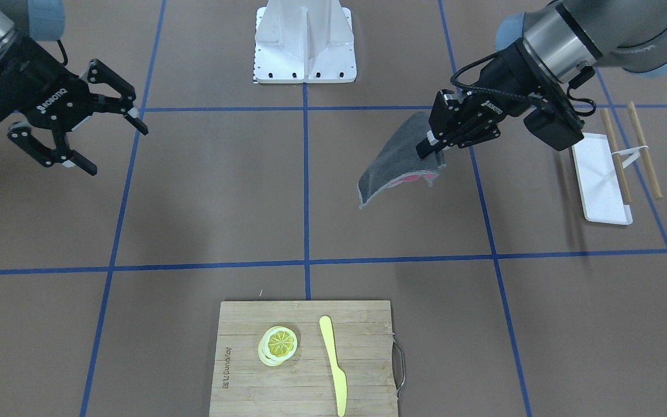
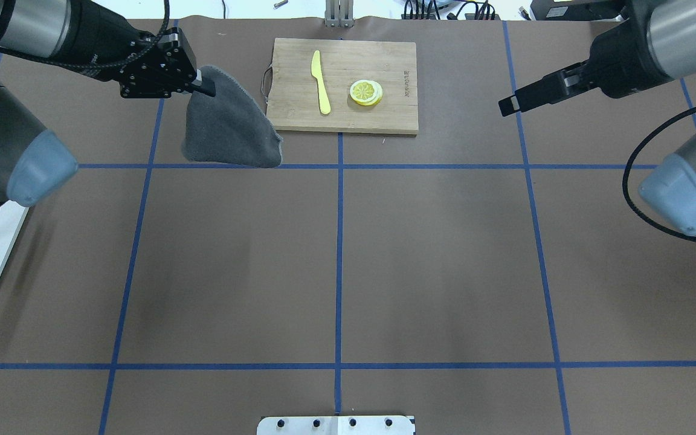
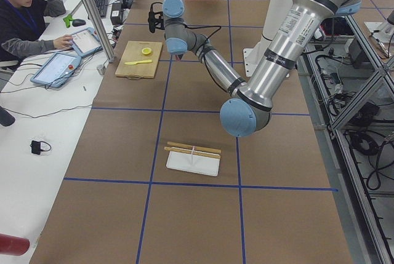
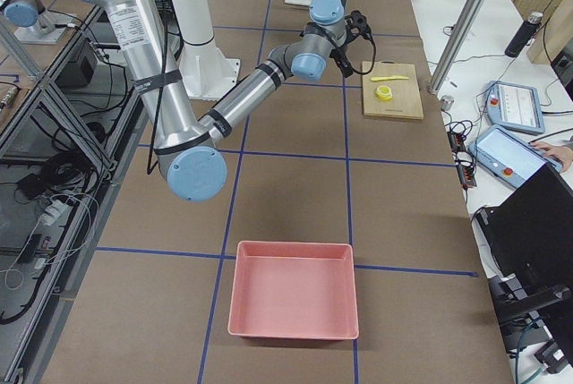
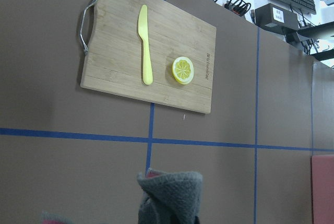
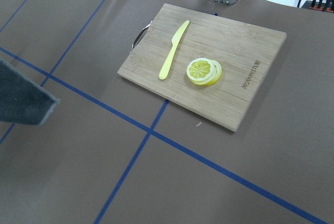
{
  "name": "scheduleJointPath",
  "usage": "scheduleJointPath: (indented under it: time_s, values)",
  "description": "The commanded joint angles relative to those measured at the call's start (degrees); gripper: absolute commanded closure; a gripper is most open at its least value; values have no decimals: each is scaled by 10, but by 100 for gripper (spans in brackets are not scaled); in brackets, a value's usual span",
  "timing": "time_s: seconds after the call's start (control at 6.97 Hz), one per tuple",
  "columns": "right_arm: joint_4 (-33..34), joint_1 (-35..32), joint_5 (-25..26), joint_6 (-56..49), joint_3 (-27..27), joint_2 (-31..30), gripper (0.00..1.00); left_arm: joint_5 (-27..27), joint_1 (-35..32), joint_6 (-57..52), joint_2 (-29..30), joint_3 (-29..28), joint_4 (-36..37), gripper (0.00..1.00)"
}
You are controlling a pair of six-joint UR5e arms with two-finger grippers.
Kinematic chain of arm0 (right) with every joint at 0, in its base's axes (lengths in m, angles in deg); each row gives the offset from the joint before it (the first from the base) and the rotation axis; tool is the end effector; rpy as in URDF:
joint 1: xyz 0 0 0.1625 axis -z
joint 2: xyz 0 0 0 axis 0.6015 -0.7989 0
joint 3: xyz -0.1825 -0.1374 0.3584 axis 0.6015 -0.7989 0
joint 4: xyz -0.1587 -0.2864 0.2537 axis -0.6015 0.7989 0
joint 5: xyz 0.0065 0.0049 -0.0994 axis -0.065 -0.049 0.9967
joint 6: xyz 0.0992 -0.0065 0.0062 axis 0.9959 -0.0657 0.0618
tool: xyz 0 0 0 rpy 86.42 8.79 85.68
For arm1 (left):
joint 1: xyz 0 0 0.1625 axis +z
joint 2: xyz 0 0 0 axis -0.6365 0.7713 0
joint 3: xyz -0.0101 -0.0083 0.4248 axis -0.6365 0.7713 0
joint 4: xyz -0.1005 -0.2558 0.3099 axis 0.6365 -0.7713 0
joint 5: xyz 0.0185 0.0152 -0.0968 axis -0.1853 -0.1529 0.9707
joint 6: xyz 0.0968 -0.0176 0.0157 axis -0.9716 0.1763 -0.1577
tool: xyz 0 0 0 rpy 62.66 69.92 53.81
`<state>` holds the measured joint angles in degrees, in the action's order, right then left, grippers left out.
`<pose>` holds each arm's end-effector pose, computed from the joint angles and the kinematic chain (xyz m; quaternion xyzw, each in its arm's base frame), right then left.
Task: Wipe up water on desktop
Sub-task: 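Carry the grey towel forward with the left gripper while the right gripper approaches, then bring the towel toward the right gripper and grasp its lower edge with the right gripper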
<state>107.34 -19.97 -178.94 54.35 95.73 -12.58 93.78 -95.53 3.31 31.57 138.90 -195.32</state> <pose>-0.2349 -0.4891 0.2271 0.2597 -0.5512 -0.1315 0.7820 0.2740 -0.5192 0.1767 0.0543 0.6686 -0.0810 0.7372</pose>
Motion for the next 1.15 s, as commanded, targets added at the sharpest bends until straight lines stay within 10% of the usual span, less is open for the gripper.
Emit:
scheduleJointPath:
  time_s: [0.0, 1.0]
  values:
    - [-74, 82, 113, 71, 1, 20, 0, -15, 22, 42, 10, 0, -41, 100]
    - [-116, 192, 279, 107, 2, 59, 2, -42, 60, 124, 13, 0, -169, 100]
